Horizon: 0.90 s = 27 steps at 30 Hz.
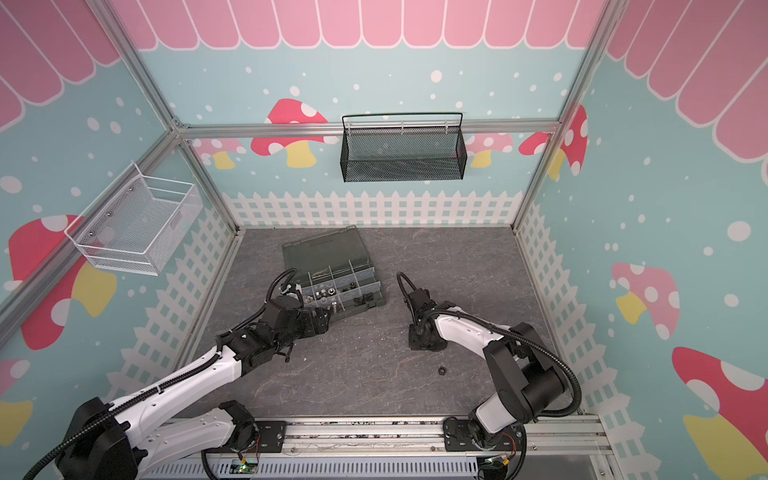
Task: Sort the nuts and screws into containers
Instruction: 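Move the right gripper down and grasp another black hex nut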
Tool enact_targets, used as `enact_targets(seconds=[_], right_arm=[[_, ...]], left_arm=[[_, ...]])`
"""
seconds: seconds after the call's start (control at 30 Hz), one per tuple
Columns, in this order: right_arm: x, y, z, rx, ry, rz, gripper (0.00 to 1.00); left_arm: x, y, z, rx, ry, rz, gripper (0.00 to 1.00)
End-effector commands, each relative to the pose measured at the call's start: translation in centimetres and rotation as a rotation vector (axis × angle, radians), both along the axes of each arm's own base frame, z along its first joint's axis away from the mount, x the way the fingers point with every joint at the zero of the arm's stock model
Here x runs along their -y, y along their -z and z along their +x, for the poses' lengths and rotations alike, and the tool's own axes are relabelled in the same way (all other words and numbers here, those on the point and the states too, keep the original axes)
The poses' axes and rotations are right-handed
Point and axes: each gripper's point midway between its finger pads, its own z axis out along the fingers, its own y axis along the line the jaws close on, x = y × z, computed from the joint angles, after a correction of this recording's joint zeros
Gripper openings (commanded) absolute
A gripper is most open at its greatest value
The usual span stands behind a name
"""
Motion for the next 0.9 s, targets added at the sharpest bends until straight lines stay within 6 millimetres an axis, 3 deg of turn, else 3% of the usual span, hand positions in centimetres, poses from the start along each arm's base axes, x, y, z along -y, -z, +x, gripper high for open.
enact_targets(seconds=[0.0,0.5,0.87], right_arm=[[0.5,0.6,-0.1,-0.014,-0.001,-0.027,0.42],[0.4,1.3,-0.6,-0.044,-0.048,-0.038,0.2],[-0.6,-1.3,0.9,0.041,-0.052,0.018,0.09]], left_arm=[[0.0,-0.8,0.5,0.023,-0.025,-0.014,1.0],[-0.2,-0.7,0.4,0.021,-0.028,-0.009,0.99],[-1.0,-0.5,0.0,0.022,-0.059,-0.002,0.99]])
